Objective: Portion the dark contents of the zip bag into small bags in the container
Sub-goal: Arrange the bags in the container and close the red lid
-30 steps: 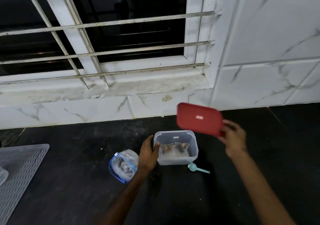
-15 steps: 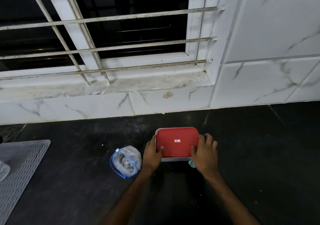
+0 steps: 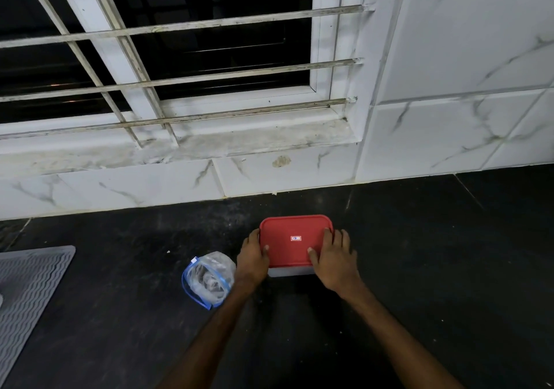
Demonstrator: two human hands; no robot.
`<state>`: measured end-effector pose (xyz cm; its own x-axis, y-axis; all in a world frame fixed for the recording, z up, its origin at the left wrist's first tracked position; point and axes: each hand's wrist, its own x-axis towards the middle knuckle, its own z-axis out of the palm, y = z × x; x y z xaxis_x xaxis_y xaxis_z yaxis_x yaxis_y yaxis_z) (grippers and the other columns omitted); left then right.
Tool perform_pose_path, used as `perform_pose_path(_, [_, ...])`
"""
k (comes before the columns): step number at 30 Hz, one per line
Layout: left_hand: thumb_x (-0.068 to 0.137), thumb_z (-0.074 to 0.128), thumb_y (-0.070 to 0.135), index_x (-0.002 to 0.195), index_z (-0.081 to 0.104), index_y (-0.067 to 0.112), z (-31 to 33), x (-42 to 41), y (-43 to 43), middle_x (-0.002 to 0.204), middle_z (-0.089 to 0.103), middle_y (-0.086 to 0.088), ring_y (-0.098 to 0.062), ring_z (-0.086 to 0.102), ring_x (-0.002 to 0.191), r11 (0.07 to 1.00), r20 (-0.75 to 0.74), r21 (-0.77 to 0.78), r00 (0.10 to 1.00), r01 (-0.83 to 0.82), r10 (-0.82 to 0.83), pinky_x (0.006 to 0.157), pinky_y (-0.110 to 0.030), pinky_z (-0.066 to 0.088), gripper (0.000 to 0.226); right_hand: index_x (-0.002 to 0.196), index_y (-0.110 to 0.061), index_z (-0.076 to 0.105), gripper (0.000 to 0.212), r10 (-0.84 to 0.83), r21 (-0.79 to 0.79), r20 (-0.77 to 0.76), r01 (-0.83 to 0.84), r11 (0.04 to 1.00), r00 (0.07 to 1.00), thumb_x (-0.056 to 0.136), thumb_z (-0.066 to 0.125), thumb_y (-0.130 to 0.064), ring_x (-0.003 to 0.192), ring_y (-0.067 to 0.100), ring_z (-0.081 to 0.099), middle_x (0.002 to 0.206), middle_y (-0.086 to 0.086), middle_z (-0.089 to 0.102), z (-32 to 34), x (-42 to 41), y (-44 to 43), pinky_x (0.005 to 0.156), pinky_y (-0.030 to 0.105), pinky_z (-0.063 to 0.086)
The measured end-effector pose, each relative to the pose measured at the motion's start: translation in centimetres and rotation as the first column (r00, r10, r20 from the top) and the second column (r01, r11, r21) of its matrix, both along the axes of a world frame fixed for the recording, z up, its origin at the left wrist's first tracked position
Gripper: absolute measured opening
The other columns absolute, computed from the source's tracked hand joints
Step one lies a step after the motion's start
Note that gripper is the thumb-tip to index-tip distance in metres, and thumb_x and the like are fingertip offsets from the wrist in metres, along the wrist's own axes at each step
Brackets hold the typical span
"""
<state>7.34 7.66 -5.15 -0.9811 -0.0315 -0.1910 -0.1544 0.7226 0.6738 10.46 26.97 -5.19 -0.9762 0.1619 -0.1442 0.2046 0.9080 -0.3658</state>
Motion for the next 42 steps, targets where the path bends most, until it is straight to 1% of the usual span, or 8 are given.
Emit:
perform_pose_path(6, [0.103, 0.040, 0.018, 0.146, 0.037, 0.012, 0.3, -0.1, -0.7, 0.134, 0.057, -0.013, -0.026, 0.058, 0.118, 0.998, 0.000, 0.054, 0.999, -0.045, 0.045, 0.103, -0.046, 0.048, 0.044, 0.150, -0.006, 0.008, 0.078, 0.024, -0.250, -0.015, -0.027, 0.968, 1.000, 0.096, 0.049, -0.045, 0.146, 0.037, 0.008, 0.158, 0.022, 0.002, -0.3, -0.8, -0.7, 0.116, 0.045, 0.022])
perform_pose_path(11, [0.100, 0.048, 0.029, 0.150, 0.028, 0.012, 0.2, 1.0, 0.4, 0.141, 0.044, -0.013, -0.028, 0.051, 0.124, 0.998, 0.017, -0.064, 1.000, 0.026, -0.025, 0.104, -0.041, 0.044, 0.057, 0.148, -0.010, 0.021, 0.061, -0.056, -0.440, -0.080, 0.015, 0.898, 0.995, 0.096, 0.053, -0.021, 0.126, 0.030, 0.048, 0.146, 0.014, 0.038, 0.3, -1.7, 1.3, 0.102, 0.039, 0.040])
perform_pose_path(21, [0.103, 0.038, 0.027, 0.149, 0.031, 0.011, -1.0, 1.6, 1.0, 0.140, 0.044, -0.019, -0.033, 0.049, 0.123, 0.996, -0.062, -0.034, 0.994, -0.087, 0.085, 0.104, -0.043, 0.039, 0.049, 0.153, -0.016, 0.009, 0.071, 0.040, -0.271, -0.003, -0.040, 0.962, 0.999, 0.098, 0.048, -0.036, 0.121, 0.034, 0.049, 0.141, 0.017, 0.034, 0.6, -2.2, 1.7, 0.098, 0.046, 0.044])
perform_pose_path(25, [0.104, 0.035, 0.025, 0.155, 0.008, 0.014, -0.8, 2.1, 1.6, 0.155, 0.022, -0.018, -0.033, 0.030, 0.140, 0.996, -0.039, -0.082, 0.999, -0.031, 0.028, 0.113, -0.044, 0.030, 0.059, 0.152, -0.014, 0.008, 0.070, 0.028, -0.253, 0.021, -0.022, 0.967, 0.999, 0.098, 0.048, -0.035, 0.127, 0.033, 0.041, 0.145, 0.017, 0.030, 0.4, -2.4, 1.4, 0.101, 0.047, 0.042])
perform_pose_path(28, [0.100, 0.033, 0.021, 0.155, -0.005, 0.013, -0.4, 1.2, 2.6, 0.164, -0.007, -0.012, -0.030, 0.000, 0.151, 0.949, -0.217, -0.314, 0.971, 0.028, -0.100, 0.121, -0.046, 0.010, 0.068, 0.149, -0.010, 0.017, 0.069, 0.067, 0.002, -0.050, -0.067, 0.998, 0.997, 0.095, 0.048, -0.040, 0.142, 0.031, 0.022, 0.156, 0.013, 0.016, 1.2, -3.4, 0.9, 0.109, 0.050, 0.034])
perform_pose_path(32, [0.091, 0.007, 0.043, 0.155, 0.010, 0.007, -0.6, -0.5, 3.7, 0.163, 0.002, -0.011, -0.027, 0.005, 0.151, 0.891, -0.213, -0.427, 0.940, 0.155, -0.266, 0.120, -0.043, 0.003, 0.073, 0.154, -0.020, -0.002, 0.073, 0.261, 0.083, -0.052, -0.256, 0.963, 0.964, 0.098, 0.034, -0.050, 0.149, 0.020, -0.008, 0.162, -0.001, -0.011, 0.9, -4.5, 0.6, 0.118, 0.057, 0.011])
perform_pose_path(38, [0.093, 0.002, 0.054, 0.156, 0.004, 0.011, -2.4, -1.5, 3.1, 0.164, -0.003, -0.008, -0.021, -0.004, 0.151, 0.847, -0.174, -0.482, 0.924, 0.222, -0.341, 0.120, -0.037, -0.008, 0.076, 0.154, -0.025, 0.001, 0.075, 0.333, 0.132, -0.045, -0.325, 0.937, 0.942, 0.089, 0.006, -0.062, 0.149, 0.017, -0.004, 0.163, -0.005, -0.002, -0.6, -5.4, 1.1, 0.118, 0.054, 0.015])
perform_pose_path(42, [0.094, 0.006, 0.057, 0.155, -0.002, 0.011, -2.6, -2.1, 2.8, 0.164, -0.006, -0.006, -0.017, -0.011, 0.150, 0.870, -0.188, -0.426, 0.917, 0.248, -0.353, 0.122, -0.037, -0.007, 0.077, 0.155, -0.025, 0.003, 0.075, 0.319, 0.139, -0.094, -0.305, 0.942, 0.943, 0.090, 0.008, -0.062, 0.150, 0.017, -0.002, 0.163, -0.004, -0.001, -1.6, -5.8, 1.0, 0.118, 0.050, 0.013])
